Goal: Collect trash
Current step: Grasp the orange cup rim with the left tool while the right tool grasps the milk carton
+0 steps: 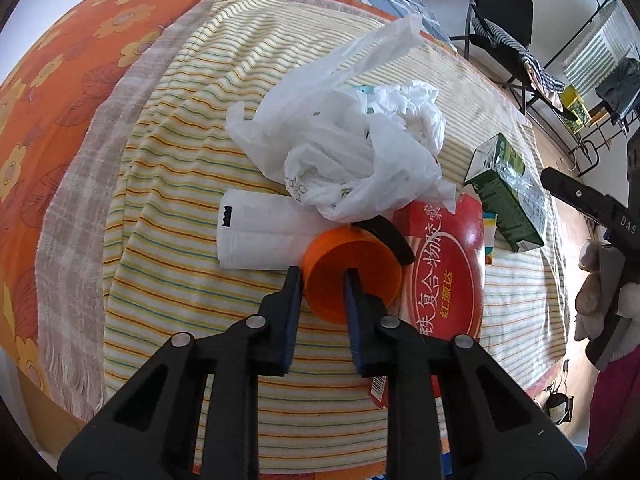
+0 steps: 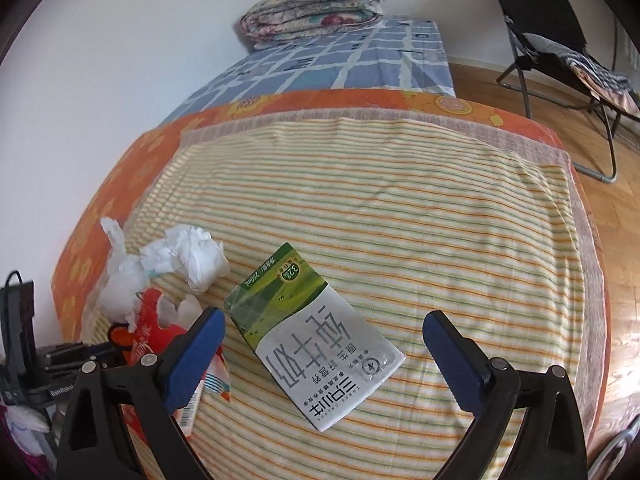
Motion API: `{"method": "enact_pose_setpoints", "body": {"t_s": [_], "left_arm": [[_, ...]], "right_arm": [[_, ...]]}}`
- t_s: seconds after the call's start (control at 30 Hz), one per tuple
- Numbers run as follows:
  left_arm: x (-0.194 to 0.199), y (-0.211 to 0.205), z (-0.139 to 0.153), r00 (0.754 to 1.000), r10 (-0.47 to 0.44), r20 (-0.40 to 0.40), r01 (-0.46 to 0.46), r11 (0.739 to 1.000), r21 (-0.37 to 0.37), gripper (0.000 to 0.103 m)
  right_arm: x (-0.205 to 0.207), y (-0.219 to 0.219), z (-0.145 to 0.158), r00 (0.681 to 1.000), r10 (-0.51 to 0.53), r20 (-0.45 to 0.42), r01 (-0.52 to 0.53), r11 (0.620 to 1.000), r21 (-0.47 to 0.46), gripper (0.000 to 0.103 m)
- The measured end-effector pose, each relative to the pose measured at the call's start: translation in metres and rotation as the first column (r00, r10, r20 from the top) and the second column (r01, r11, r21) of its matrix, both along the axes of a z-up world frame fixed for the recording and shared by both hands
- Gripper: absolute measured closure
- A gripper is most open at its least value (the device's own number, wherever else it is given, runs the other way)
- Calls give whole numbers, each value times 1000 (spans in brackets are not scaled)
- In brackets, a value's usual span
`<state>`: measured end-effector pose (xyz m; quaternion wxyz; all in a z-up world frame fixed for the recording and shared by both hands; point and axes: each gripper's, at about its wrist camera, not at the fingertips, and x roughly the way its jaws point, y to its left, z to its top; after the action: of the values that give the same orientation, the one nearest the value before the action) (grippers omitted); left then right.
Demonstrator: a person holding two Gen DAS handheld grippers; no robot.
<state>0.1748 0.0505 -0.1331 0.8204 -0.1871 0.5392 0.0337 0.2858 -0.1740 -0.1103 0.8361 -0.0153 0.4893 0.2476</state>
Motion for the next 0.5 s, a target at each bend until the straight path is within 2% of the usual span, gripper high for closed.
{"method": "enact_pose_setpoints", "body": {"t_s": [0.23, 0.47, 0.5], "left_arm": [[3, -2, 0, 1000, -2, 3, 2, 1000, 6, 96], [2, 4, 0, 1000, 0, 12, 0, 1000, 24, 99], [2, 4, 0, 1000, 1, 13, -1, 1000, 24, 100]], "right_arm": [[-11, 12, -11, 996, 91, 2, -90, 993, -74, 3], [-24, 21, -20, 992, 125, 27, -118, 978, -171, 3], [-25, 23, -22, 991, 126, 36, -117, 973, -200, 6]]}}
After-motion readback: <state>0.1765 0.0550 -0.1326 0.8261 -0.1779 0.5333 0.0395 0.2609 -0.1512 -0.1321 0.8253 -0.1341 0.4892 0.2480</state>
